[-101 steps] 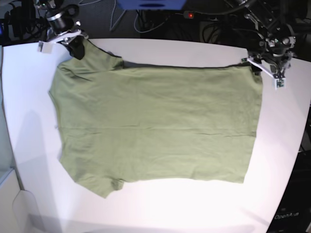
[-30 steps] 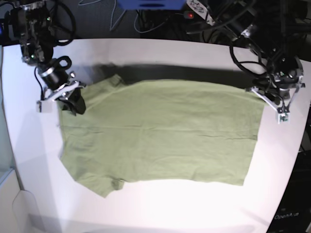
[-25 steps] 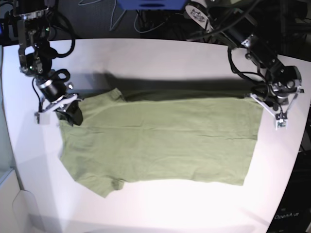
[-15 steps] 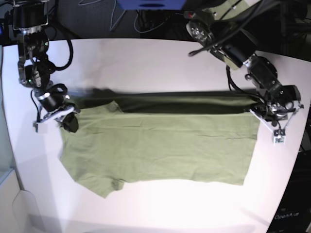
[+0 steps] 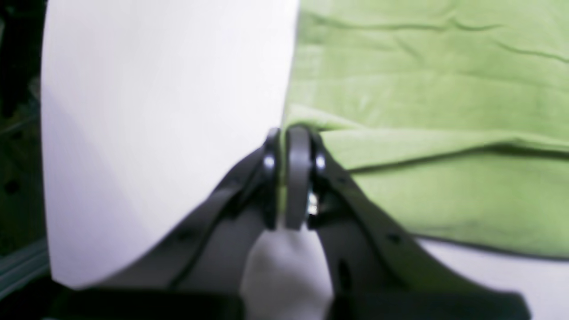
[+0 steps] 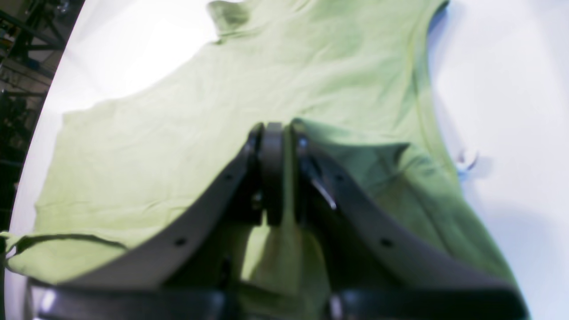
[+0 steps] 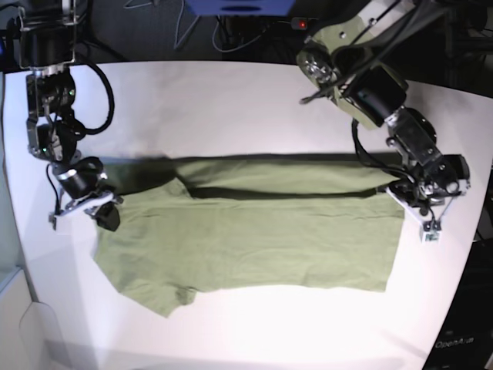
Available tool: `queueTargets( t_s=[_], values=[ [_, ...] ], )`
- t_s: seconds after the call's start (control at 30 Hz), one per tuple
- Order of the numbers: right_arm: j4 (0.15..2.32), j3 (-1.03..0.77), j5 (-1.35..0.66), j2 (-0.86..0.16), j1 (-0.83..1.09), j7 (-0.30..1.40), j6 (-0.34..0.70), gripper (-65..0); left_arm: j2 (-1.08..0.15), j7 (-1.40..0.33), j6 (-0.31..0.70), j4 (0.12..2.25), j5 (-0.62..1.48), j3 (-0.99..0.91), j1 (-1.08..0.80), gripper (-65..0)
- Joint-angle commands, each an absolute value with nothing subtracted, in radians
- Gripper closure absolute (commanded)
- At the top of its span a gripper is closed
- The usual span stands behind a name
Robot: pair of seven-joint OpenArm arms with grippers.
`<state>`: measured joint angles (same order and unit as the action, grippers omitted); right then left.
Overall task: Fold the T-shirt properly
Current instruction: 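Lift both shoulder corners and fold them over toward the hem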
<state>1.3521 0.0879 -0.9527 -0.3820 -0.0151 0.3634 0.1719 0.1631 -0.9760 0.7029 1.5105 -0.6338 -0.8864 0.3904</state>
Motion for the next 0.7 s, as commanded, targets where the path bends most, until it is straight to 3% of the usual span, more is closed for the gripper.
queueTargets(
  t_s=[0.0,0.67],
  values=[
    [1.356,0.084,-0.969,-0.397,-0.045,0.34,0.173,-2.8,0.156,-0.958,0.698,1.512,-0.628,-0.88,0.427,-2.3],
    [1.247,0.199,-0.967,-0.397,-0.151,0.338,0.17,-3.2,0.143,-0.92,0.698,1.481,-0.628,-0.886,0.443,-2.3]
  ],
)
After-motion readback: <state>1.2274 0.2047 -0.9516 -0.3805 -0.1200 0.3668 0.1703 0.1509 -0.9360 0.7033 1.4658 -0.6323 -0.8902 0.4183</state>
